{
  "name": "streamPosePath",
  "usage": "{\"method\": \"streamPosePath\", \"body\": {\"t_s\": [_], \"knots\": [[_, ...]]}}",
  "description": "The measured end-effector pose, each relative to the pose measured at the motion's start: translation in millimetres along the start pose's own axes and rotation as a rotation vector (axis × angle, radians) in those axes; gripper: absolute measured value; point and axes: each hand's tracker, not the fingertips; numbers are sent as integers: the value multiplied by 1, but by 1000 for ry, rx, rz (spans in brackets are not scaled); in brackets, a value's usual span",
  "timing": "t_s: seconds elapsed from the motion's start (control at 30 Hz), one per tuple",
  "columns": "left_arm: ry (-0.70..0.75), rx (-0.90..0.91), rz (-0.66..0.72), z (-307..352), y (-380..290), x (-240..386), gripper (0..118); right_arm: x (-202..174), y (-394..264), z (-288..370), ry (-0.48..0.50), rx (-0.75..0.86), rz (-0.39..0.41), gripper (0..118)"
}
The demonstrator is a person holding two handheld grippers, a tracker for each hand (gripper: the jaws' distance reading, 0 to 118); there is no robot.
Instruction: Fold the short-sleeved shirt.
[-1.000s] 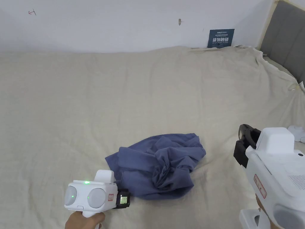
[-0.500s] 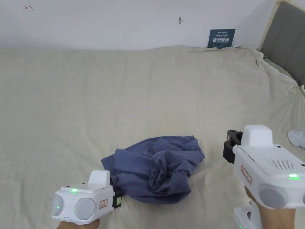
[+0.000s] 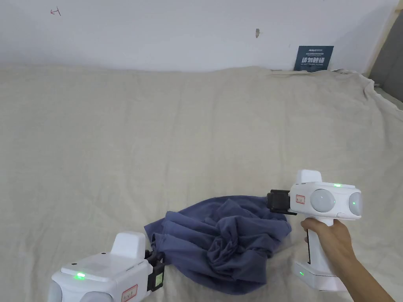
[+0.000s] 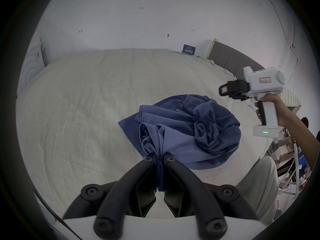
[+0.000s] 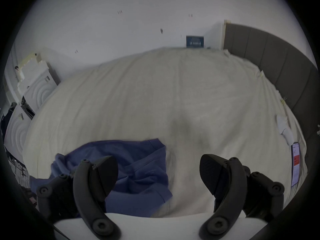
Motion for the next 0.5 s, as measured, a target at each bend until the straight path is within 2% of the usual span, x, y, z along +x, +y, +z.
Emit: {"method": "streamPosePath", "body": {"t_s": [0.17, 0.23, 0.37, 0.5], "knots": [[-5, -8, 4, -3, -2, -2, 3, -10, -6, -31, -38, -123, 28, 94], [-7, -11, 3, -4, -2, -3, 3, -13, -8, -38, -44, -132, 42, 68], [-6, -11, 1, -3, -3, -3, 3, -12, -11, -32, -1, -130, 46, 1], [-13, 0, 21, 1, -3, -5, 3, -6, -10, -5, 23, -42, 42, 1]]}}
